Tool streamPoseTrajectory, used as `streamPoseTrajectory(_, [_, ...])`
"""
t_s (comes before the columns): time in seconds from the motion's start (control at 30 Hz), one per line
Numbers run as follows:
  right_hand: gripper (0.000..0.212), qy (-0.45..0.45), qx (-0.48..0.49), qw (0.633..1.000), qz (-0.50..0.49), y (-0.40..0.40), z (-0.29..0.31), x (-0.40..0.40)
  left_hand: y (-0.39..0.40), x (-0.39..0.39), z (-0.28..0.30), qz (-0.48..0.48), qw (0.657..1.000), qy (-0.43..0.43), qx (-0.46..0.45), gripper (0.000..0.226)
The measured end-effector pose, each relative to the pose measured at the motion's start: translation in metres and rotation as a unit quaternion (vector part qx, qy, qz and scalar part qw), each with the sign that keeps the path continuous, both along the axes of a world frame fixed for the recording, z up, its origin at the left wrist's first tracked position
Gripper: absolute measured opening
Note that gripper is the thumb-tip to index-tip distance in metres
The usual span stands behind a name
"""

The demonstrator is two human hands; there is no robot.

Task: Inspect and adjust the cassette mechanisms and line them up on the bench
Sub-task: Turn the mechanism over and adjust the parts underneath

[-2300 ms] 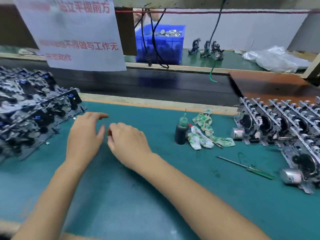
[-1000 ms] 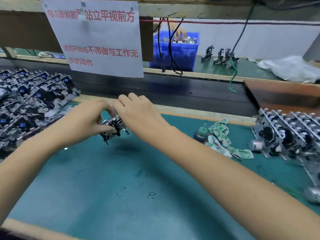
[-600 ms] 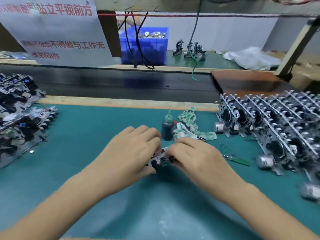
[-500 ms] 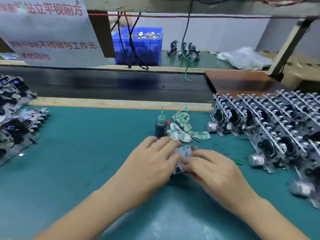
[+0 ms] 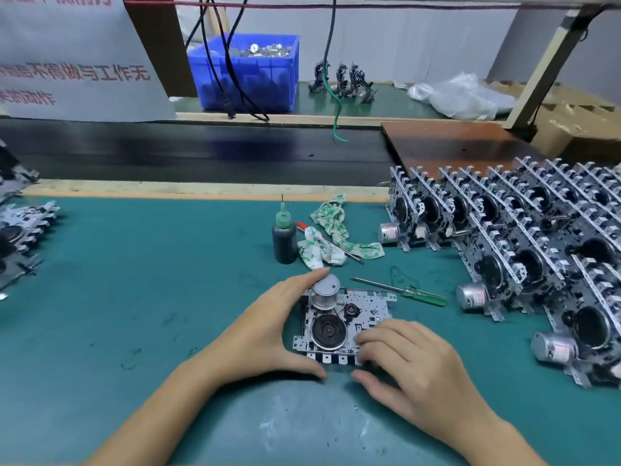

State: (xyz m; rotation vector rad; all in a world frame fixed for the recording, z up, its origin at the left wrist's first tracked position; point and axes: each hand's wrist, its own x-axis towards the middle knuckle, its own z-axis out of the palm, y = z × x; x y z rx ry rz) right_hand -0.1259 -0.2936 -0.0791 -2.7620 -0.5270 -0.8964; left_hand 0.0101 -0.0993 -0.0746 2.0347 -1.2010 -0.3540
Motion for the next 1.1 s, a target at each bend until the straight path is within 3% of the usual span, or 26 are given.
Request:
streamPoseTrajectory(0.2, [0.038, 0.01, 0.14, 0.99, -0.036, 0.0, 0.0, 0.001, 0.0, -0.005, -0.006, 0.019, 1.0, -0.01, -0.015, 0.106])
streamPoseTrajectory(0.37, [0.023, 0.032, 0.245, 0.966, -0.08, -0.004, -0.001, 0.003, 0.001, -0.011, -0.005, 0.029, 0.999, -0.011, -0.009, 0.109])
streamPoseTrajectory(0.47, [0.016, 0.043, 0.296, 0.948, -0.108, -0.007, -0.002, 0.003, -0.005, -0.017, -0.005, 0.05, 0.997, -0.06, -0.016, 0.102])
streamPoseTrajectory(0.57, [0.012, 0.056, 0.321, 0.937, -0.13, -0.009, -0.003, 0.004, -0.009, -0.019, -0.004, 0.061, 0.995, -0.072, -0.016, 0.098])
streamPoseTrajectory(0.7, [0.013, 0.071, 0.334, 0.93, -0.139, -0.009, -0.004, 0.005, -0.003, -0.014, -0.005, 0.035, 0.999, -0.032, -0.019, 0.112])
streamPoseTrajectory(0.83, [0.012, 0.087, 0.339, 0.926, -0.145, -0.009, -0.004, 0.005, -0.003, -0.013, -0.006, 0.03, 0.999, -0.025, -0.03, 0.112])
streamPoseTrajectory(1.1, [0.021, 0.079, 0.384, 0.908, -0.148, -0.008, 0.0, 0.006, -0.004, -0.017, -0.008, 0.013, 0.992, -0.103, -0.074, 0.109])
